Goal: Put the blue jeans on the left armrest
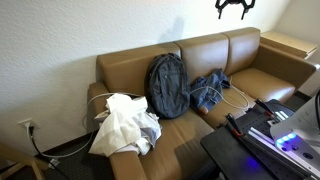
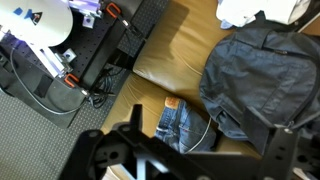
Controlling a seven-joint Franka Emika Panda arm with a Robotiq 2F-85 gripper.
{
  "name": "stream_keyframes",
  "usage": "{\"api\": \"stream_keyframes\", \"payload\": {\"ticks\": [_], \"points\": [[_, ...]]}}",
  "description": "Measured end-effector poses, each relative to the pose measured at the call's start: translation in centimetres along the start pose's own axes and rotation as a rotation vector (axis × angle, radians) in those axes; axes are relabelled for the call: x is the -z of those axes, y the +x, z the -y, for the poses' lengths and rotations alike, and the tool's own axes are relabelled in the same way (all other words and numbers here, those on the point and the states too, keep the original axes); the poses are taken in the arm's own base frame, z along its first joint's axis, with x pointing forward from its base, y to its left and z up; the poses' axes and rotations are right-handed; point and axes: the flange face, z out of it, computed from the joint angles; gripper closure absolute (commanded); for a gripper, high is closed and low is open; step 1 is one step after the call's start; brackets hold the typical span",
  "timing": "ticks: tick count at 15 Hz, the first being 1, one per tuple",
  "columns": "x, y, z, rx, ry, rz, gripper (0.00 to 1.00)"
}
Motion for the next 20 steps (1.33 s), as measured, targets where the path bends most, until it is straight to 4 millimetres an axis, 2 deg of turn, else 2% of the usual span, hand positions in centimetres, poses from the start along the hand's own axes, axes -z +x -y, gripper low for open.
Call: {"api": "stream_keyframes", "payload": {"ticks": [4, 7, 8, 11, 12, 15, 16, 17, 18, 20], "points": [[-0.4, 0.2, 1.1, -0.206, 0.024, -0.073, 0.00], [-1.4, 1.6, 1.4, -0.386, 0.006, -0.076, 0.00], [-1.8, 2.8, 1.2, -0.429, -0.004, -0.057, 0.00], [-1.8, 8.8, -1.0, -0.500, -0.012, 0.039, 0.00], [-1.9, 9.2, -1.2, -0.508, -0.013, 0.042, 0.00], [-1.9, 7.5, 0.0, -0.486, -0.018, 0.030, 0.00], [-2.2, 7.6, 0.1, -0.508, -0.024, 0.033, 0.00], [-2.9, 8.5, 0.0, -0.558, -0.035, 0.040, 0.00], [-4.1, 10.2, -0.2, -0.611, -0.041, 0.047, 0.00], [-7.1, 15.2, -1.1, -0.724, -0.033, 0.060, 0.00]]}}
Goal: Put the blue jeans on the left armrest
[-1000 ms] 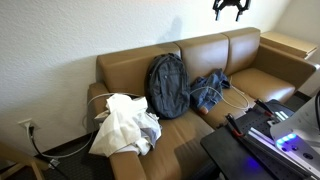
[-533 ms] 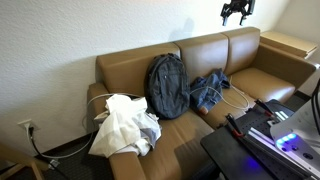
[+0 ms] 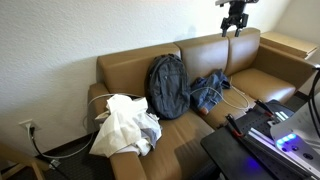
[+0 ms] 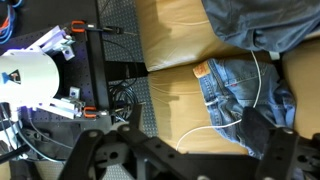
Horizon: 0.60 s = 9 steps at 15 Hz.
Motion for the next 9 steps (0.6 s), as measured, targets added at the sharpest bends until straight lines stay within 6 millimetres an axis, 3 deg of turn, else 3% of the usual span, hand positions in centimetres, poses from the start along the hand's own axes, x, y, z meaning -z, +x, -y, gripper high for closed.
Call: {"api": "stream_keyframes", "payload": {"ticks": [5, 7, 9], "points": [[-8.2, 11.9, 5.4, -0.276, 0.077, 0.069, 0.00], [-11.5, 14.2, 6.5, -0.348, 0.043, 0.126, 0.00], [-12.4, 14.6, 7.2, -0.366, 0.035, 0.136, 0.00]]}}
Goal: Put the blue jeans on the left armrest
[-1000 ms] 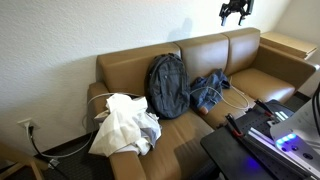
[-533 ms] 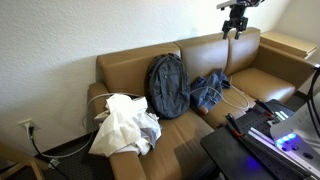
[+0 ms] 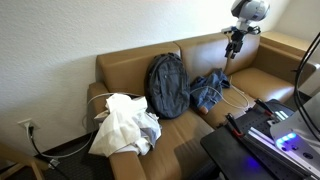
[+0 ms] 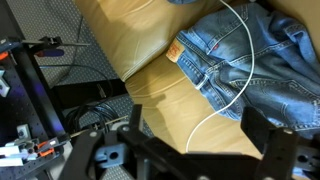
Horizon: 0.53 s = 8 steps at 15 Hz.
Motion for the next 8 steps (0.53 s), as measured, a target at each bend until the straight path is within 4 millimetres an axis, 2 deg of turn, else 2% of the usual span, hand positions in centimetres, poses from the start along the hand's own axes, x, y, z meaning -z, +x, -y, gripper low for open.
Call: {"api": "stream_keyframes", "payload": {"ticks": [4, 6, 8], "points": [[-0.1, -0.4, 0.4, -0.045, 0.011, -0.031, 0.00], [-2.0, 0.3, 2.0, -0.162, 0.026, -0.031, 0.00], [-5.7, 2.0, 4.6, -0.279, 0.031, -0.019, 0.00]]}}
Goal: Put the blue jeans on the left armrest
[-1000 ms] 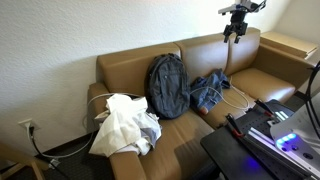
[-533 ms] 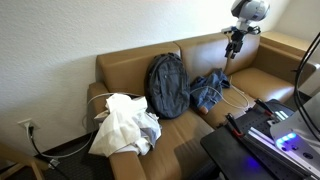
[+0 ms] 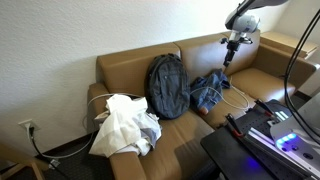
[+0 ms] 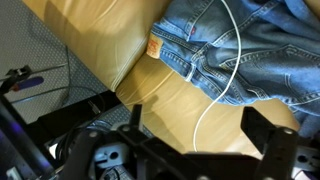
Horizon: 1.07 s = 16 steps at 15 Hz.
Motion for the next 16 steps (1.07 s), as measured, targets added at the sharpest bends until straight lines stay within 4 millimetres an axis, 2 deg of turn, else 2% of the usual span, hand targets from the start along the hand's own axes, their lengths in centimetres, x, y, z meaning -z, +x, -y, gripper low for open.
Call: {"api": "stream_keyframes", "payload": {"ticks": [4, 6, 8, 12, 16], "points": [[-8.1, 3.5, 5.4, -0.237, 0.004, 0.013, 0.00], [-11.0, 5.1, 7.1, -0.332, -0.012, 0.007, 0.00], [-12.0, 5.5, 7.9, -0.358, -0.013, 0.005, 0.00], [-11.7, 5.0, 8.2, -0.382, -0.007, 0.011, 0.00], [-14.8, 5.0, 9.3, -0.585, -0.036, 0.082, 0.00]]}}
